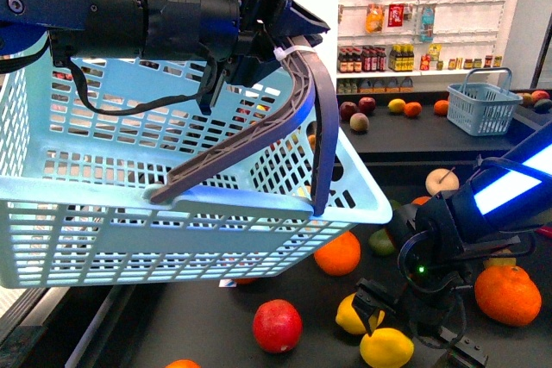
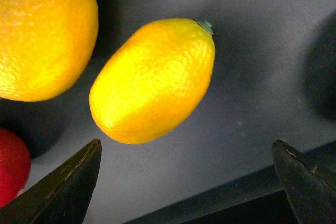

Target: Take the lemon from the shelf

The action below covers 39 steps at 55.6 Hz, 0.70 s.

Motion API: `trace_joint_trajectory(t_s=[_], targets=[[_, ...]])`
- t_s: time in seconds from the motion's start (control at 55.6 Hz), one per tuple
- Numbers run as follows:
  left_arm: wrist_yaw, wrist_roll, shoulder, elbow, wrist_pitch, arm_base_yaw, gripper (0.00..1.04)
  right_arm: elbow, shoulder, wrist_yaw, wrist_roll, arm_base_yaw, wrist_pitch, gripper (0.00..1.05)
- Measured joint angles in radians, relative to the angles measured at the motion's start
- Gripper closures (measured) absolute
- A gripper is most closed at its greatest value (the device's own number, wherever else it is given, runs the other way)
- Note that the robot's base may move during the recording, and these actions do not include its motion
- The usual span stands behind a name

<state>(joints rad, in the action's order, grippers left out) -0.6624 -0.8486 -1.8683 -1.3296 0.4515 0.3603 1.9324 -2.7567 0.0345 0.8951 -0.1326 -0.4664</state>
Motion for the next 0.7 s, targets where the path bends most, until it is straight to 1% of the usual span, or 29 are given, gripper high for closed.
trace_joint_trajectory(t_s=[0.576, 0.702], targets=[[0.0, 0.0, 0.0, 0.0, 0.0, 0.0, 0.96, 0.083, -0.071, -0.023, -0.001, -0.003, -0.027, 0.07], [0.0, 0.0, 0.0, 0.0, 0.0, 0.0, 0.96, 0.14, -0.103, -0.043, -0.009, -0.008, -0.049, 0.07]])
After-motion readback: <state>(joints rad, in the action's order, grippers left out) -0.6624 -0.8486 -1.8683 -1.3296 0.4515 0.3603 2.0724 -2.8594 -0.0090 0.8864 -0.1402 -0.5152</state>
